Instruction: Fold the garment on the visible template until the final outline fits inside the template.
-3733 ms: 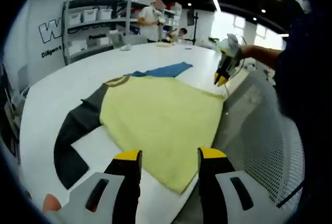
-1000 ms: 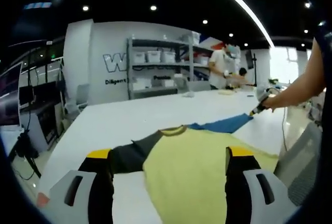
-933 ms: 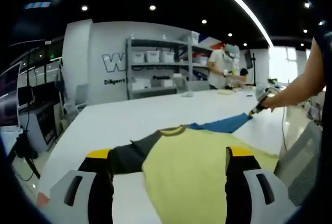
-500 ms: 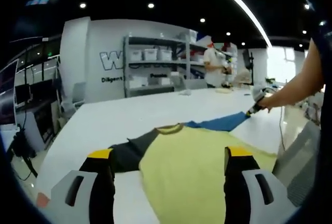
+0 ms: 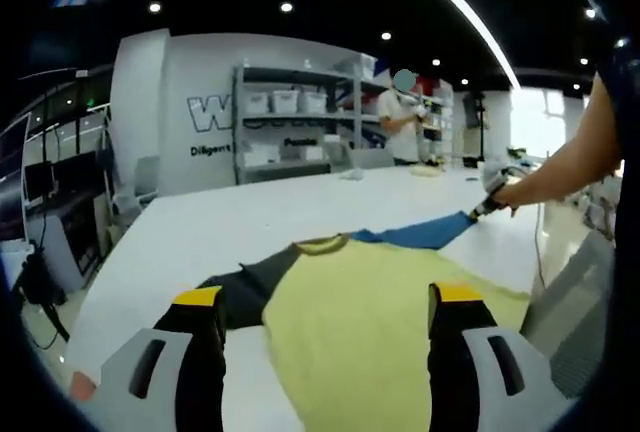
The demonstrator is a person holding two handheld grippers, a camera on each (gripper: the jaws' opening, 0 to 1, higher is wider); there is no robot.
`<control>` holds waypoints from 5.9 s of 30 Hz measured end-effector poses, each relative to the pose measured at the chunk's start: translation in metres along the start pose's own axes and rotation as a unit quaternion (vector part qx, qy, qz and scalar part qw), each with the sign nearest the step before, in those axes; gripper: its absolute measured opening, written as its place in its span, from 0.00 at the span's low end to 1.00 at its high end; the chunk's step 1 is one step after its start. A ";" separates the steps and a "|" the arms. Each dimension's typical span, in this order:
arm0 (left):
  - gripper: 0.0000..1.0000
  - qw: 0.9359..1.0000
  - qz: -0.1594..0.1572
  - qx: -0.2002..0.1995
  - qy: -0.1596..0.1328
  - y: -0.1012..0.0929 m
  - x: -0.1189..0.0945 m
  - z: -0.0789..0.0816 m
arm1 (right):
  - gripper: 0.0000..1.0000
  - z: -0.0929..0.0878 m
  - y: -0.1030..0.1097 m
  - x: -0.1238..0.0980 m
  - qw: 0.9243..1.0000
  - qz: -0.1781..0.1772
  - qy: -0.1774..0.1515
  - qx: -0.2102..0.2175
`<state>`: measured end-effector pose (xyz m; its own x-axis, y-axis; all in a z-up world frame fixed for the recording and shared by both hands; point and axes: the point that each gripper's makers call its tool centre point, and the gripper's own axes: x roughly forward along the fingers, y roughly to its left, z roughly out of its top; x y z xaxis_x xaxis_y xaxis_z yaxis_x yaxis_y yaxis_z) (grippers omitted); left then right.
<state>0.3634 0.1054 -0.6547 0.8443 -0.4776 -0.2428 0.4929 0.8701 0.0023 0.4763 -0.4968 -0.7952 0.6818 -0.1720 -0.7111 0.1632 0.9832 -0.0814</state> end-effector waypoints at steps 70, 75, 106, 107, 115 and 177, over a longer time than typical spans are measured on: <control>0.79 0.998 -0.028 0.012 -0.062 -0.011 -0.012 0.028 | 0.00 0.148 0.270 -0.130 0.947 0.186 -0.191 -0.180; 0.79 0.998 -0.029 0.014 -0.060 -0.012 -0.012 0.027 | 0.00 0.152 0.308 -0.140 0.936 0.212 -0.199 -0.197; 0.77 0.998 -0.032 0.016 -0.052 -0.013 -0.010 0.024 | 0.00 0.095 0.470 -0.144 0.877 0.327 -0.166 -0.310; 0.77 0.998 -0.032 0.016 -0.051 -0.013 -0.010 0.023 | 0.00 0.094 0.471 -0.143 0.877 0.327 -0.164 -0.310; 0.77 0.998 -0.033 0.017 -0.046 -0.012 -0.009 0.021 | 0.00 0.067 0.495 -0.126 0.871 0.331 -0.136 -0.336; 0.75 0.998 -0.053 0.027 -0.017 -0.021 -0.004 0.010 | 0.12 0.040 0.478 -0.116 0.879 0.330 -0.135 -0.315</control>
<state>0.3521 0.0881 -0.6442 0.7933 -0.5707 -0.2119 0.5892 0.8073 0.0315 0.5037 -0.0091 -0.7235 0.6377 0.5252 -0.5634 -0.7020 0.6974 -0.1444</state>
